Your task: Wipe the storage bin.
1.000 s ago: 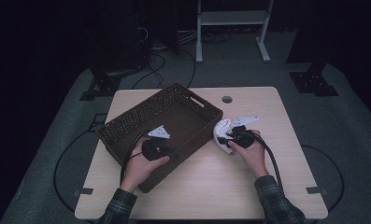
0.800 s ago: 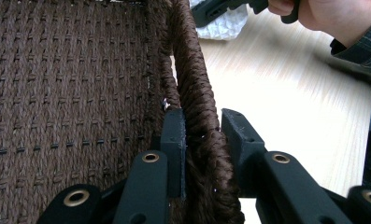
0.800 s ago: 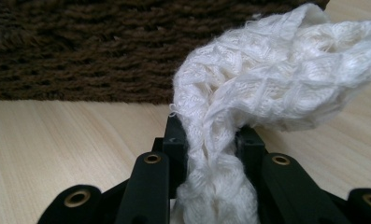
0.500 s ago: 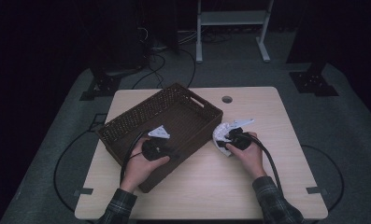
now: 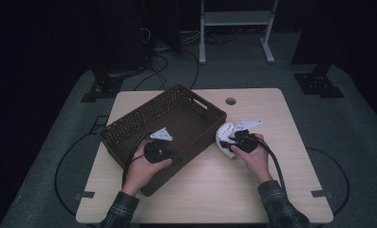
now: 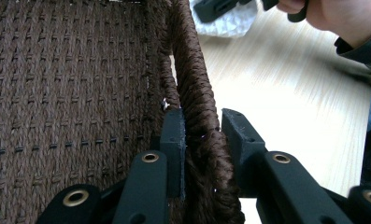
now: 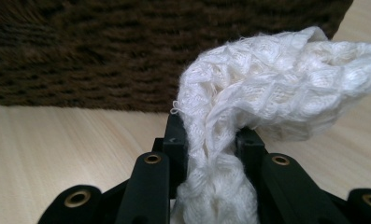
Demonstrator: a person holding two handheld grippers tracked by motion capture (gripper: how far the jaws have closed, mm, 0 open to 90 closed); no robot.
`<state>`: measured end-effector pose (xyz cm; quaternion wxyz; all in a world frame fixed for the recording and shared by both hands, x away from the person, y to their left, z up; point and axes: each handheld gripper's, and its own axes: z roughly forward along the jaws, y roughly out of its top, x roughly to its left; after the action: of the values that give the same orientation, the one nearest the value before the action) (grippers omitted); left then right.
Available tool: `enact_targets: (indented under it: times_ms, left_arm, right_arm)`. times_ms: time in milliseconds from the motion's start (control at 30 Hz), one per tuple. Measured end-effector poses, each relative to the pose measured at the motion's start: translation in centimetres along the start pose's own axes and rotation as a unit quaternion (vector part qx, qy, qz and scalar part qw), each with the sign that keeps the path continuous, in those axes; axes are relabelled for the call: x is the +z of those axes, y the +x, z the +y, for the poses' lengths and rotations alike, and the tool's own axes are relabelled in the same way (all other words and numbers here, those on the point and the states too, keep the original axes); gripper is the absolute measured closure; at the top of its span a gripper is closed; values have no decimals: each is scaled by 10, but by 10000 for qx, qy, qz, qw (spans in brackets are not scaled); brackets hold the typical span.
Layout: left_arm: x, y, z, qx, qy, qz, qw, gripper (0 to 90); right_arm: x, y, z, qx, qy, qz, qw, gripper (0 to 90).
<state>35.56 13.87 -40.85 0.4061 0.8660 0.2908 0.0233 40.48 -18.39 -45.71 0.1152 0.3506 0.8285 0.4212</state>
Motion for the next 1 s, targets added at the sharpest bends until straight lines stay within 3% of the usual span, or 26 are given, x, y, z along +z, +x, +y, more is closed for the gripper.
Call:
enact_targets:
  times_ms: [567,1000]
  left_arm:
    - [0,0,0,-9,-7,-4,10000,705]
    - [0,0,0,-5,-2,2,10000,705]
  right_arm:
    - [-26,16,19,-271,-518,66,9983,716]
    - [-19,18,20,-273,-480,101,9984,716]
